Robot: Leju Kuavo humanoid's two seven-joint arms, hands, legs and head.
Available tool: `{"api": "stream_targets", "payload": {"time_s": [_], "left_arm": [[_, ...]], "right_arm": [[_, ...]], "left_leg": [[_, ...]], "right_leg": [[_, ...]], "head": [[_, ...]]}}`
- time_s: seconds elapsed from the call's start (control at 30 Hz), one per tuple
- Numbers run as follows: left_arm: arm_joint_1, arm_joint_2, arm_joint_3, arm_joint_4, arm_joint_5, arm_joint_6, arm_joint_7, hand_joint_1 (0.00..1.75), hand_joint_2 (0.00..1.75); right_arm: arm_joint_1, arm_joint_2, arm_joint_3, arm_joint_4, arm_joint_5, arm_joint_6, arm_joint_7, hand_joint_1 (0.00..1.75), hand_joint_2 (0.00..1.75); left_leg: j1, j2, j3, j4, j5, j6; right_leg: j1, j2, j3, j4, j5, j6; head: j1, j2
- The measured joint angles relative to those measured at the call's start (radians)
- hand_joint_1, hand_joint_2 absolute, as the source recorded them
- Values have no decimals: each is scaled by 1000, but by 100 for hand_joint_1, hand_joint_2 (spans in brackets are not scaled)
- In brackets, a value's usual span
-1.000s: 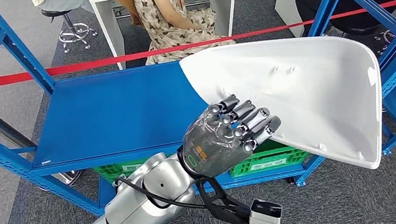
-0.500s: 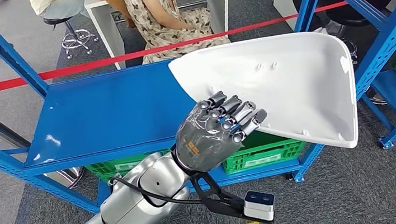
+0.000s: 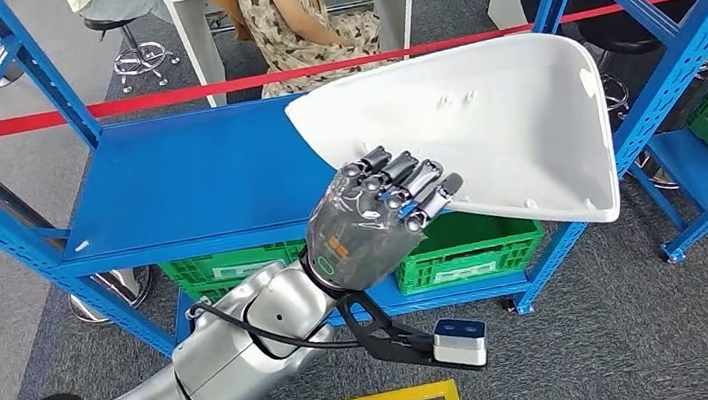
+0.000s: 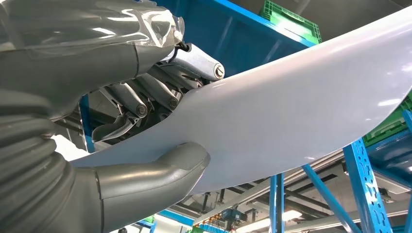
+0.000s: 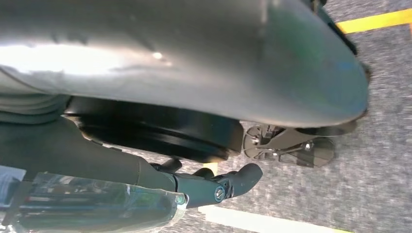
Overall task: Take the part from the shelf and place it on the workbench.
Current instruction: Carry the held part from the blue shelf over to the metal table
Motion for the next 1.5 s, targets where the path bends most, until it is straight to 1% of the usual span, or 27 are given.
{"api": "stream_targets", "payload": {"time_s": [0.07,0.1,0.13,0.2,0.27,0.3,0.4,0.43,0.5,0.57,0.6,0.67,0.7,0.77,0.83,0.87,0.93,0.97,1.03,1.1,1.13,1.17,1.23,1.3,1.33,1.43,1.5], "left_arm": [[-2,1,-12,10,0,0,1,175,175],[-2,2,-16,15,0,0,2,175,175],[-2,3,-21,19,0,0,2,175,175],[-2,5,-28,23,0,0,2,175,175],[-4,6,-35,23,0,0,2,175,175],[-5,6,-37,23,0,0,2,175,175],[-7,5,-48,30,0,1,2,175,175],[-8,5,-50,35,0,1,2,175,175],[-9,4,-54,44,0,1,6,175,175],[-11,2,-58,55,0,1,21,175,175],[-12,1,-61,61,0,1,31,175,175],[-14,0,-68,73,0,1,51,175,175],[-17,-1,-73,79,0,1,60,175,175],[-28,-6,-83,86,0,1,79,175,175],[-42,-13,-93,92,0,1,99,175,175],[-46,-15,-99,95,0,1,107,175,175],[-49,-16,-110,102,0,1,118,175,175],[-49,-17,-115,105,0,1,121,175,175],[-49,-17,-123,107,0,1,123,175,175],[-46,-16,-132,108,0,1,125,175,175],[-44,-16,-136,109,0,1,127,175,175],[-43,-15,-140,109,0,1,131,175,175],[-42,-14,-148,109,0,1,141,175,175],[-42,-13,-154,109,0,1,154,175,175],[-43,-12,-158,109,0,1,159,175,175],[-43,-9,-167,109,0,-1,173,175,175],[-45,-4,-172,108,0,-4,183,175,175]], "right_arm": [[-1,-1,0,0,0,0,0,0,0],[-1,-2,0,0,0,0,0,0,0],[-1,-2,0,0,0,0,1,0,0],[1,-4,0,0,0,0,3,0,0],[2,-5,0,0,-1,0,3,0,0],[2,-5,1,0,-1,0,2,0,0],[1,-3,0,0,-3,-2,-2,0,0],[1,-2,0,0,-4,-4,-4,0,0],[-1,-1,0,0,-6,-7,-7,0,0],[-2,0,0,0,-6,-9,-10,0,0],[-2,0,0,0,-6,-9,-11,0,0],[-3,0,0,0,-6,-9,-13,0,0],[-3,0,0,0,-6,-10,-15,0,0],[-4,1,0,0,-6,-13,-20,0,0],[-4,2,0,0,-5,-18,-23,0,0],[-4,3,0,0,-5,-20,-23,0,0],[-3,2,0,0,-5,-24,-23,0,0],[-2,2,0,0,-4,-25,-23,0,0],[-3,0,0,0,-2,-24,-20,0,0],[-2,-3,0,0,1,-19,-18,0,0],[-2,-4,1,0,3,-14,-19,0,0],[-1,-6,1,0,4,-10,-20,0,0],[0,-9,1,0,6,-2,-25,0,0],[0,-12,2,0,6,1,-31,0,0],[-1,-12,2,0,6,2,-34,0,0],[-1,-12,2,1,6,2,-40,0,0],[-1,-12,2,1,8,1,-41,0,0]], "left_leg": [[1,2,-26,0,22,3],[1,3,-40,1,32,2],[2,5,-53,3,41,0],[6,6,-80,13,55,-7],[7,6,-106,31,64,-17],[7,5,-115,40,67,-22],[6,4,-128,49,83,-36],[7,3,-133,55,74,-41],[10,-3,-157,114,10,-52],[14,-7,-193,238,-83,-60],[15,-8,-205,296,-109,-62],[16,-8,-187,333,-101,-60],[15,-8,-153,299,-76,-57],[12,-11,-46,160,-45,-45],[5,-16,30,46,-54,-37],[1,-17,41,21,-59,-34],[1,-16,30,12,-40,-25],[4,-13,22,8,-28,-18],[7,-7,2,4,-3,-4],[4,-5,-26,6,18,2],[2,-4,-41,8,28,2],[0,-3,-55,10,37,2],[0,-3,-81,18,52,-1],[-2,-3,-101,28,63,-9],[-2,-2,-108,31,69,-14],[0,-4,-120,34,86,-30],[2,-9,-136,67,46,-44]], "right_leg": [[-1,0,-28,119,-88,10],[-2,0,-34,169,-106,14],[-3,0,-25,193,-101,17],[-8,-1,40,133,-55,23],[-11,1,129,4,-43,26],[-11,3,155,-41,-49,23],[-8,5,153,-64,-51,-4],[-9,5,147,-63,-44,-15],[-12,2,128,-64,-26,-34],[-12,1,105,-64,-6,-41],[-12,0,91,-63,4,-41],[-12,0,65,-63,25,-39],[-11,0,53,-63,35,-37],[-10,0,34,-63,54,-30],[-12,-1,26,-68,73,-18],[-12,-1,24,-72,83,-11],[-14,-1,21,-82,97,3],[-13,-1,14,-72,81,7],[-13,0,-14,7,-2,12],[-12,-1,-43,138,-84,16],[-12,-1,-47,184,-96,17],[-12,-1,-34,198,-85,17],[-12,-1,42,120,-36,13],[-10,0,136,-16,-30,8],[-8,0,163,-61,-38,4],[-4,-1,164,-90,-37,-15],[-9,-4,151,-92,-21,-31]], "head": [[3,0],[4,0],[4,0],[4,0],[4,0],[4,0],[4,0],[3,0],[0,0],[-3,0],[-3,0],[-3,0],[-3,0],[-3,0],[-3,0],[-4,0],[-6,0],[-6,0],[0,0],[4,0],[4,0],[4,0],[4,0],[3,0],[3,0],[3,0],[-1,0]]}}
